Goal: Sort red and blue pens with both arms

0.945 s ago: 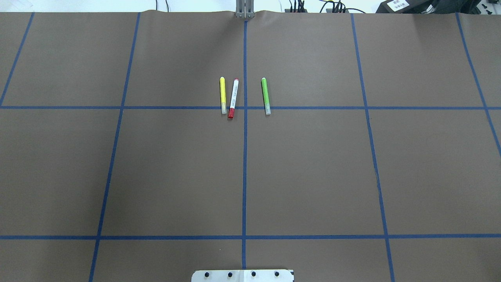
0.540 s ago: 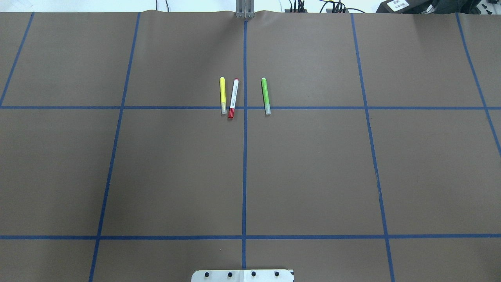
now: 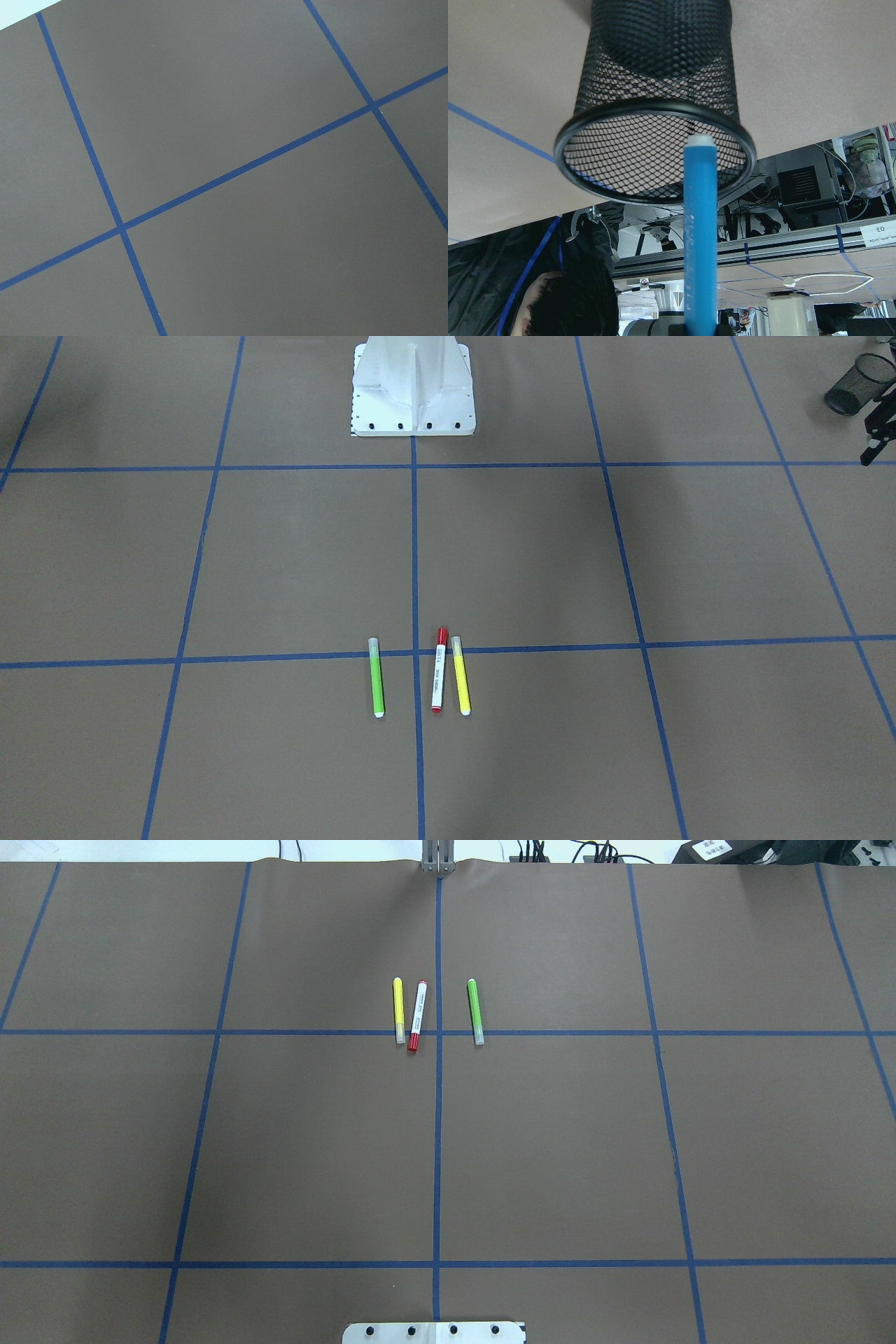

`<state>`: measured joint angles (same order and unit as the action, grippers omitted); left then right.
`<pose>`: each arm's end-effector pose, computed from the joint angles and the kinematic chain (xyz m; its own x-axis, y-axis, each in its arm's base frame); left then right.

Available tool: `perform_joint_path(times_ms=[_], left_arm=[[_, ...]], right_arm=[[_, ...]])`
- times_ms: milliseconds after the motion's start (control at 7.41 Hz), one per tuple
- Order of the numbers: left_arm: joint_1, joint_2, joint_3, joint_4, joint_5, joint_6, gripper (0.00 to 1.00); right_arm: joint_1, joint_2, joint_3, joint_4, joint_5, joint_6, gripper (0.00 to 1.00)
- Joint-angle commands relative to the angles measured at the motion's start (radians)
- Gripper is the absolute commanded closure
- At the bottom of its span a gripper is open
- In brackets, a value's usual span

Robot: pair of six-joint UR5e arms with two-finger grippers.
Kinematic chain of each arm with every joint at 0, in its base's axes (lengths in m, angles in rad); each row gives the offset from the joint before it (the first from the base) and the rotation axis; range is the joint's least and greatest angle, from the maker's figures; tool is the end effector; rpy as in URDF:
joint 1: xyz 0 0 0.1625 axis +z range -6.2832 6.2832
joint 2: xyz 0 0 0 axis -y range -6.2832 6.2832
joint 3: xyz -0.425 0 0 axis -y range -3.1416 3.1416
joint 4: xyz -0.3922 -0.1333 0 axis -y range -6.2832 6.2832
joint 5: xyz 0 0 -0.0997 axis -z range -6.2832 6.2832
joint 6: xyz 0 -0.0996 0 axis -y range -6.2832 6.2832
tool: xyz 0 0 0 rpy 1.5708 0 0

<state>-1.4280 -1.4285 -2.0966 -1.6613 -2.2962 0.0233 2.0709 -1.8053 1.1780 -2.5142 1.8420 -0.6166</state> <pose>-0.0059 -0.4314 0.4573 0.6944 0.4266 -0.5795 -0.1428 0.8710 0.4701 0.1525 -0.0567 0.9058 0.5850 0.5687 0.5783 0.4146 0.4032 -0.8158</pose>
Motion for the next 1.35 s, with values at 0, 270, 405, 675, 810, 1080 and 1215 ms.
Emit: perform_joint_path(times_ms=[0, 270, 405, 675, 810, 1080, 1215], left_arm=[[-0.006, 0.007, -0.005, -0.002, -0.006, 0.001, 0.0], [-0.015, 0.007, -0.005, 0.0, -0.014, 0.001, 0.0], [-0.015, 0.007, -0.005, 0.0, -0.014, 0.001, 0.0], [-0.015, 0.007, -0.011, 0.002, -0.014, 0.001, 0.0], [-0.017, 0.007, -0.017, 0.003, -0.014, 0.0, 0.0], [-0.009, 0.002, -0.003, 0.014, -0.019, -0.012, 0.0], [0.001, -0.031, -0.009, 0.047, -0.02, -0.095, 0.0]], right_arm=[[0.0, 0.001, -0.003, 0.003, 0.02, 0.014, 1.0], [-0.002, 0.001, -0.005, 0.04, 0.042, 0.055, 0.23], [-0.002, 0.006, 0.005, 0.043, 0.042, 0.051, 0.0], [-0.002, 0.033, 0.005, 0.044, 0.055, 0.051, 0.0], [-0.002, 0.076, 0.008, 0.044, 0.057, 0.051, 0.0], [-0.002, 0.132, 0.034, 0.119, 0.06, 0.052, 0.0], [-0.002, 0.144, 0.087, 0.136, 0.062, 0.055, 0.0]])
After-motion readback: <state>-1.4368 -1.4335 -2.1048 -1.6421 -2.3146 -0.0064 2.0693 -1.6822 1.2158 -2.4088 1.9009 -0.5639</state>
